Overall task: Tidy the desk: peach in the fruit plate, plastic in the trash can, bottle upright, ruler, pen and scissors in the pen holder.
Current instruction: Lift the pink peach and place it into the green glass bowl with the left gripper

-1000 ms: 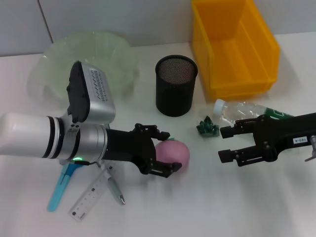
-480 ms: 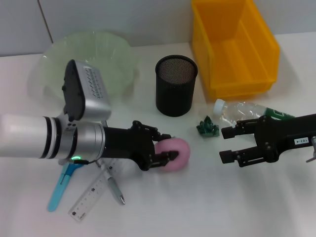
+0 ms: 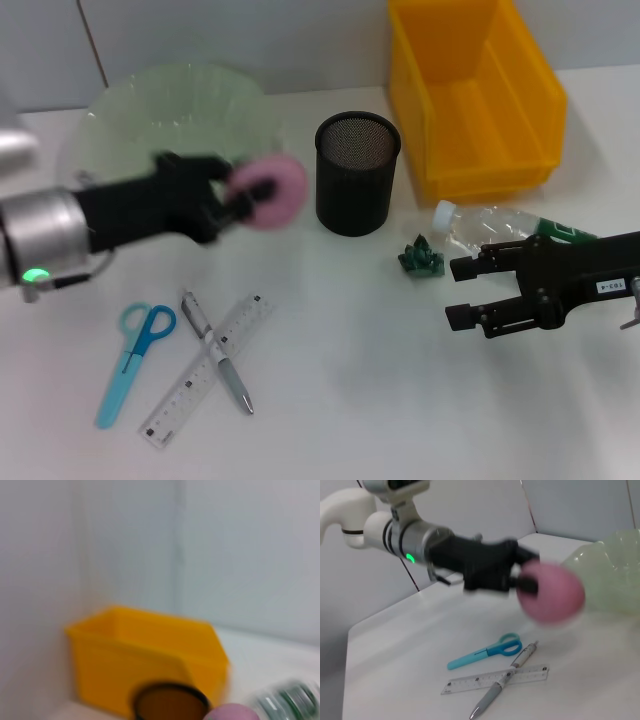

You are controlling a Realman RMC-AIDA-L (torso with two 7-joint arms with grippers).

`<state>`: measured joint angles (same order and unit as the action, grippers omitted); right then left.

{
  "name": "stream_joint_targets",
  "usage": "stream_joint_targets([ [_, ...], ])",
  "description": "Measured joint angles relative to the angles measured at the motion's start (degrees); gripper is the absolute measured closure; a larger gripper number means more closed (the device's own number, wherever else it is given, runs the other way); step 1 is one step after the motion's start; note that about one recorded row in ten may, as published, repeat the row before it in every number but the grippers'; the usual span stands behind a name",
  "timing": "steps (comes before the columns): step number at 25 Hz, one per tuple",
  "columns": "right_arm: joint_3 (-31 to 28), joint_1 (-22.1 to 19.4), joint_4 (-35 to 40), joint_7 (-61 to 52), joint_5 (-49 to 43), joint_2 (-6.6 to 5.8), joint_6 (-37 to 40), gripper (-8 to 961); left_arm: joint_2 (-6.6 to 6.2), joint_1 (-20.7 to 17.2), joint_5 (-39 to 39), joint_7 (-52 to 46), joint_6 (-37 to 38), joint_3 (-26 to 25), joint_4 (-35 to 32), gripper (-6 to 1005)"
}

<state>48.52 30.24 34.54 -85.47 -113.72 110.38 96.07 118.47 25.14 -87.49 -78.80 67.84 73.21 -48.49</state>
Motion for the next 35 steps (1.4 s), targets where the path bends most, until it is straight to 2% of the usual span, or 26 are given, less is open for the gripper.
stream_joint_targets([
  [3,0.0,0.0,0.0,0.1,0.0,0.01,0.0,171,0.01,-0.6,6.8,3.0,0.5,-5.4,3.9,662],
  [8,0.0,0.0,0.6,0.1,0.0,0.17,0.0,170,0.14,1.5,20.8,16.1,-0.1,-12.9,16.4,711],
  [13,0.0,0.0,0.8,0.1,0.0,0.27,0.0,170,0.52,4.9,29.7,32.8,-4.6,-14.0,26.5,750],
  [18,0.0,0.0,0.8,0.2,0.0,0.34,0.0,170,0.64,9.1,33.1,43.9,-10.3,-14.0,34.2,781],
  [21,0.0,0.0,0.8,0.3,0.0,0.36,0.0,170,0.66,10.7,34.1,45.5,-12.9,-14.2,36.3,798],
  [27,0.0,0.0,0.8,0.4,0.0,0.36,0.0,170,0.72,11.5,34.2,45.3,-13.5,-14.1,36.7,841],
  [33,0.3,0.0,0.8,0.4,0.0,0.37,0.0,170,0.71,12.2,34.3,44.9,-14.0,-13.9,37.3,774],
  [35,0.3,0.0,0.8,0.4,0.0,0.42,0.0,170,0.71,12.4,34.3,44.9,-14.1,-13.9,37.3,688],
])
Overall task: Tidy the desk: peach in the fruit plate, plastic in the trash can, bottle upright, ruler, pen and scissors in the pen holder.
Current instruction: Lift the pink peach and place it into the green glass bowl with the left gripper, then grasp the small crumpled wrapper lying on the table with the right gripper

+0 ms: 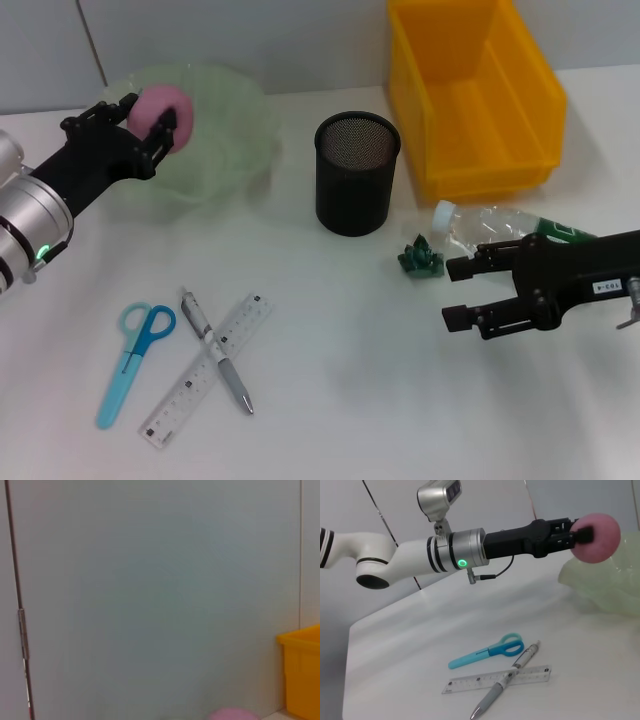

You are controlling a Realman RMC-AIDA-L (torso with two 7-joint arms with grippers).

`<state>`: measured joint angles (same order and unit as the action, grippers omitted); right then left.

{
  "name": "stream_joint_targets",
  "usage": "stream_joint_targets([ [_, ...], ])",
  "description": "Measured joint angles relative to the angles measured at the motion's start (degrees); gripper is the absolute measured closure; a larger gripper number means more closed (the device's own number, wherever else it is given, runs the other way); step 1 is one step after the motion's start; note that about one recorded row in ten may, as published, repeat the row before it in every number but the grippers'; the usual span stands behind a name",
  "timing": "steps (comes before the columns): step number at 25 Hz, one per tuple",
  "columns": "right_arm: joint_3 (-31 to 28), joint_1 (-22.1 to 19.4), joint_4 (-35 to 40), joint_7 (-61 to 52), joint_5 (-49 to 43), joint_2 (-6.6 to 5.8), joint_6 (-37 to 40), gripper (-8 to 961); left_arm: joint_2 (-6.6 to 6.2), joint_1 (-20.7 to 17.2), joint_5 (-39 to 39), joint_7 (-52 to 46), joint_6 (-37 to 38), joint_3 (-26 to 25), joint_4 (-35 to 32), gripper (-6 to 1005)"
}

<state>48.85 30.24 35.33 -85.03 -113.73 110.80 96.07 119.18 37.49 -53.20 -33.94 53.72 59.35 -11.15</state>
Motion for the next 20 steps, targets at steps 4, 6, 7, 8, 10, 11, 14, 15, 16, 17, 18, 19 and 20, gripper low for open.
stream_joint_targets([
  [4,0.1,0.0,0.0,0.0,0.0,0.03,0.0,170,0.0,0.1,0.0,-0.4,0.3,0.1,0.0,517],
  [6,0.1,0.0,0.0,0.1,0.0,0.03,0.0,170,0.0,0.1,0.0,-0.7,0.4,0.1,0.1,436],
  [7,0.1,0.0,0.0,0.1,0.0,0.03,0.0,170,0.0,0.1,0.0,-0.7,0.4,0.1,0.1,395],
  [8,0.1,0.0,0.0,0.1,0.0,0.03,0.0,170,0.0,0.1,0.0,-0.7,0.5,0.1,0.1,354],
  [10,0.2,0.0,0.0,0.1,0.0,0.03,0.0,170,0.0,0.1,0.0,-0.8,0.8,0.0,0.1,315],
  [11,0.2,0.0,0.0,0.1,0.0,0.03,0.0,170,0.0,0.1,0.0,-0.8,1.0,0.0,0.1,296],
  [14,0.2,0.0,0.0,0.1,0.0,0.03,0.0,170,0.0,0.1,0.0,-0.8,1.0,0.0,0.1,237],
  [15,0.1,0.0,0.0,0.1,0.0,0.03,0.0,171,0.0,0.1,0.0,-0.8,1.2,-0.1,0.1,218],
  [16,0.0,0.0,0.0,0.1,0.0,0.03,0.0,171,-0.01,0.1,0.0,-2.2,2.3,0.0,-0.1,198],
  [17,-0.1,0.0,0.0,0.1,0.0,0.03,0.0,171,-0.01,0.1,0.0,-2.2,2.3,0.0,-0.1,198],
  [18,-0.1,0.0,0.0,0.1,0.0,0.03,0.0,171,-0.12,0.0,-0.4,-5.3,3.5,0.5,-0.5,198],
  [19,-0.1,0.0,0.0,0.1,0.0,0.03,0.0,171,-0.12,0.0,-0.4,-5.3,3.5,0.5,-0.5,199],
  [20,-0.2,0.0,0.0,0.1,0.0,0.03,0.0,171,-0.63,-1.0,-1.0,-11.2,6.7,3.8,-1.9,199],
])
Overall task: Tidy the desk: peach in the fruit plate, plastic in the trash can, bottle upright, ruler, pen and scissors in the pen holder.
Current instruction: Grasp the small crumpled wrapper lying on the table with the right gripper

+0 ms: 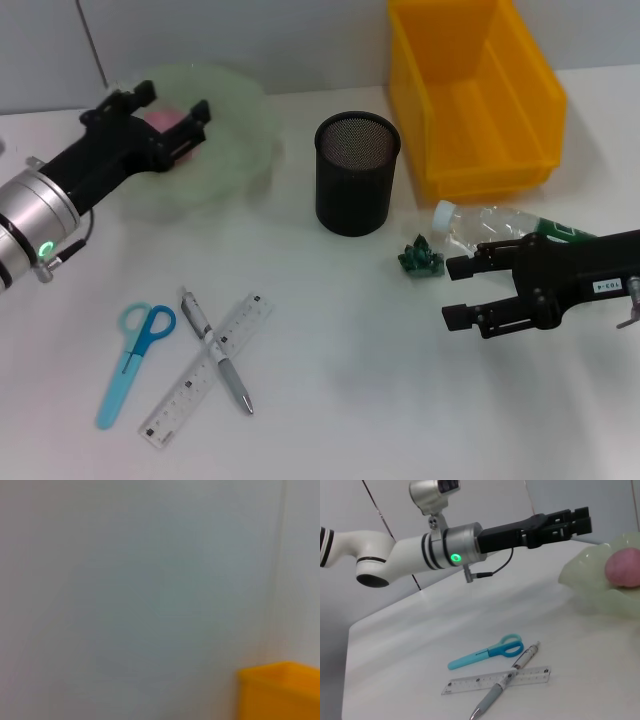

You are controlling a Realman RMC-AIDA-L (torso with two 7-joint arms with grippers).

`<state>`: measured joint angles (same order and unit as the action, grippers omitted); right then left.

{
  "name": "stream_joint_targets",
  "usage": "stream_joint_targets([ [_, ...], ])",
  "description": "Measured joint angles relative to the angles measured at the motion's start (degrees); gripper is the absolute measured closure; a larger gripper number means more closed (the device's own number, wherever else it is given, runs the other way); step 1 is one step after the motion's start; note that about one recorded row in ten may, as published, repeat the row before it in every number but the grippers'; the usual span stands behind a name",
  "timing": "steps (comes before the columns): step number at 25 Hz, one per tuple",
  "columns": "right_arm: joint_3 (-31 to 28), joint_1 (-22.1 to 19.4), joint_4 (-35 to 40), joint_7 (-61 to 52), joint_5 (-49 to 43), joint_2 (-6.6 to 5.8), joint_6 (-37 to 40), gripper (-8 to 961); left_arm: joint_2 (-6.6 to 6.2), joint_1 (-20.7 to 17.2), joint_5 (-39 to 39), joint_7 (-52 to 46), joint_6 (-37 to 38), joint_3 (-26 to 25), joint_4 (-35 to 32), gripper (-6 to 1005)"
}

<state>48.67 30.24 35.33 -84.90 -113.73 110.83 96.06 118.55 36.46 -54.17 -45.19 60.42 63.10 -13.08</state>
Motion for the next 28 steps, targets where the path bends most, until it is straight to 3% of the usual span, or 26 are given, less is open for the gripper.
stream_joint_targets([
  [5,0.0,0.0,0.0,0.0,0.0,0.0,0.0,171,-0.87,-3.7,-1.4,-9.8,4.7,6.7,-6.0,200],
  [7,0.0,0.0,0.0,0.0,0.0,-0.04,0.1,171,-2.4,-9.6,-7.2,-20.6,9.2,11.0,-15.9,200],
  [10,0.0,0.0,0.0,-0.1,0.0,-0.17,0.2,171,-2.81,-10.8,-9.7,-23.6,10.9,11.3,-18.1,201],
  [12,-0.1,0.0,0.0,-0.3,0.0,-0.26,0.3,171,-4.99,-14.5,-18.3,-30.4,20.3,10.8,-22.4,201],
  [15,-0.1,0.0,0.1,-0.3,0.0,-0.34,0.4,171,-5.86,-15.7,-22.9,-30.8,25.5,10.8,-22.5,201],
  [18,-0.1,0.1,0.3,-0.4,0.0,-0.42,0.5,171,-5.65,-16.0,-28.2,-30.7,27.3,10.7,-22.6,202],
  [23,0.4,0.6,3.0,-2.1,0.0,0.19,0.5,171,-3.98,-15.7,-33.2,-30.5,27.1,9.8,-22.5,210],
  [28,4.6,2.8,18.3,-16.6,-4.9,3.01,0.6,171,-3.6,-16.0,-33.4,-29.8,27.4,8.6,-23.0,211],
])
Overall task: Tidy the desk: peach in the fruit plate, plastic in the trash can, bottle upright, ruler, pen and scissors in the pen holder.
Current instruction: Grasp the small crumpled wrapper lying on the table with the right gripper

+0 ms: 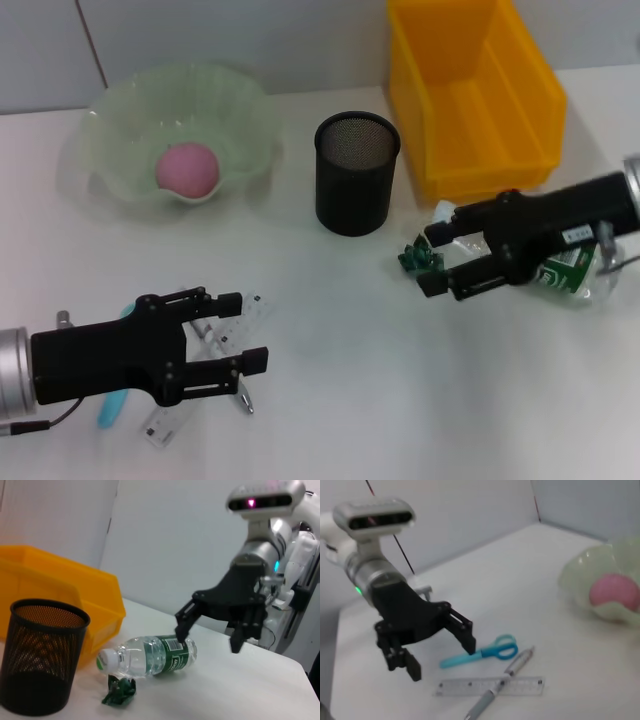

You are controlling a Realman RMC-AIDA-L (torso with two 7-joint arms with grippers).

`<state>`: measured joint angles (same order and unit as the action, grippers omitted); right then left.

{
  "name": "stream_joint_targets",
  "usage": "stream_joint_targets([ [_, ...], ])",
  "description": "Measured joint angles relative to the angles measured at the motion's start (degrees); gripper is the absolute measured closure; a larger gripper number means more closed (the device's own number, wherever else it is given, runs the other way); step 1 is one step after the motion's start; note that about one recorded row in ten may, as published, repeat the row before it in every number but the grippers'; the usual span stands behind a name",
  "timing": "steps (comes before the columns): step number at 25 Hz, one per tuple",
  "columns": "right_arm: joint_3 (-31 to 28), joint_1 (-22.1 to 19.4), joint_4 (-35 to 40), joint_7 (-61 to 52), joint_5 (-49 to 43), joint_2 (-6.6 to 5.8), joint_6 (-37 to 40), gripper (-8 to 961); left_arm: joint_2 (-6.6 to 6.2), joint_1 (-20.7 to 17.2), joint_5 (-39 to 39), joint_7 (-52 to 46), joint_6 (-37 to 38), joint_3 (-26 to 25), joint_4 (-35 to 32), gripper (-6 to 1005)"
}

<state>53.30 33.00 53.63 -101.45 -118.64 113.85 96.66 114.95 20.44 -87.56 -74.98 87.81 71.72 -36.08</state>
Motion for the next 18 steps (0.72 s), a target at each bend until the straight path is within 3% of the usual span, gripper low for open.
stream_joint_targets([
  [3,3.5,3.3,9.2,-12.0,-7.6,1.19,0.3,171,0.01,0.0,0.0,0.0,-0.1,-0.1,0.0,211],
  [7,8.8,8.3,15.7,-22.6,-15.3,1.47,2.0,171,0.01,0.0,-0.1,0.0,-0.3,-0.2,-0.1,211],
  [11,12.6,13.0,17.1,-28.6,-23.4,1.88,2.5,170,0.01,0.3,-0.1,0.0,-0.4,-0.2,0.0,211],
  [13,13.6,15.6,16.6,-29.6,-29.7,3.42,2.3,171,0.01,0.4,-0.1,0.0,-0.5,-0.2,0.1,211],
  [18,15.3,16.9,15.5,-29.4,-36.2,5.17,0.2,173,-0.01,0.5,-0.1,-0.3,-0.6,-0.3,0.1,211],
])
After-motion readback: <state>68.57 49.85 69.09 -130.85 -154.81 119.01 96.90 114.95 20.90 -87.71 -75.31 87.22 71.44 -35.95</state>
